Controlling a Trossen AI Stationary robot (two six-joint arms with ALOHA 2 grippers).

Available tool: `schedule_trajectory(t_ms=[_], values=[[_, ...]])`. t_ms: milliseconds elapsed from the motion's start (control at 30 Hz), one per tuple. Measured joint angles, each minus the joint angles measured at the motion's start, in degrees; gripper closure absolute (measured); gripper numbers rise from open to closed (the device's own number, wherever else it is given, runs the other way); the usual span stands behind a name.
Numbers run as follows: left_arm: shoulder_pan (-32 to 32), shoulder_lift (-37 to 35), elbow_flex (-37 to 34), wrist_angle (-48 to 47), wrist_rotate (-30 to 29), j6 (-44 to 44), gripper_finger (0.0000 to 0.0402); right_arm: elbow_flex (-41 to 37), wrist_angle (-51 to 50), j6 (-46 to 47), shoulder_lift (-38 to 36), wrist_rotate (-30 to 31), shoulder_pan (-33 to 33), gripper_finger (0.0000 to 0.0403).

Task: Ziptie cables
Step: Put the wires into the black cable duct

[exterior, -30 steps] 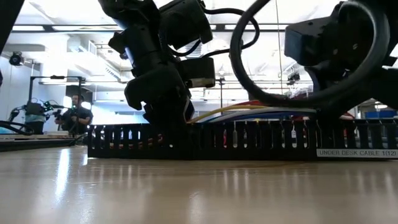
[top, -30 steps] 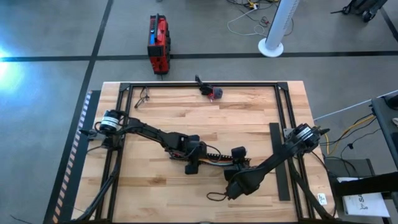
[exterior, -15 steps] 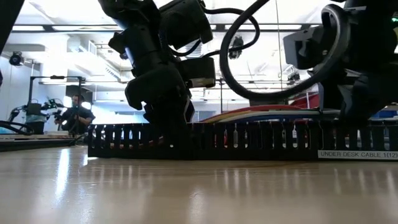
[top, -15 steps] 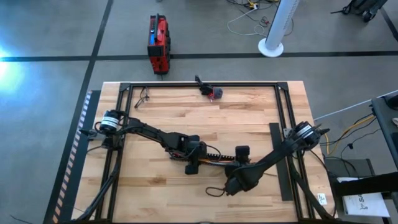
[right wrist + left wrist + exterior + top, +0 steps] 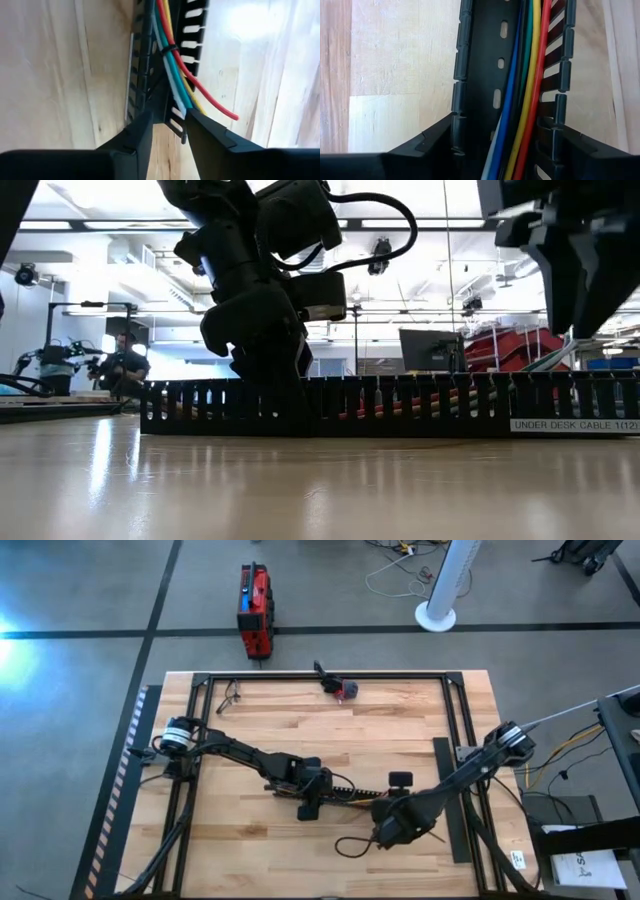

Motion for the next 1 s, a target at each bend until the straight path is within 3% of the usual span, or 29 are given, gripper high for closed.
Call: schedule_trajectory(t_ms=[367, 600, 767, 867, 1000], values=[[0.0, 0.0, 0.0, 0.3, -0.1, 0.1, 0.017, -0.1, -1.1, 2.4, -3.7, 6.8, -2.4, 0.0392], [0.0, 0.0, 0.0, 1.1, -0.1, 0.1, 0.0169, -2.3, -0.3, -4.5, -3.0, 2.2, -10.9, 0.0398], [0.0, 0.0, 0.0, 1.3, -0.2, 0.1, 0.0163, -6.5, 6.9, -10.8, -2.9, -5.0, -16.7, 0.0402], [0.0, 0.0, 0.0, 1.3, -0.3, -0.5, 0.0168, -8.7, 7.7, -11.9, -2.9, -9.5, -18.3, 0.0402], [0.0, 0.0, 0.0, 1.5, -1.2, -2.0, 0.0175, -8.5, 7.0, -8.6, -3.3, -10.1, -17.4, 0.0403]])
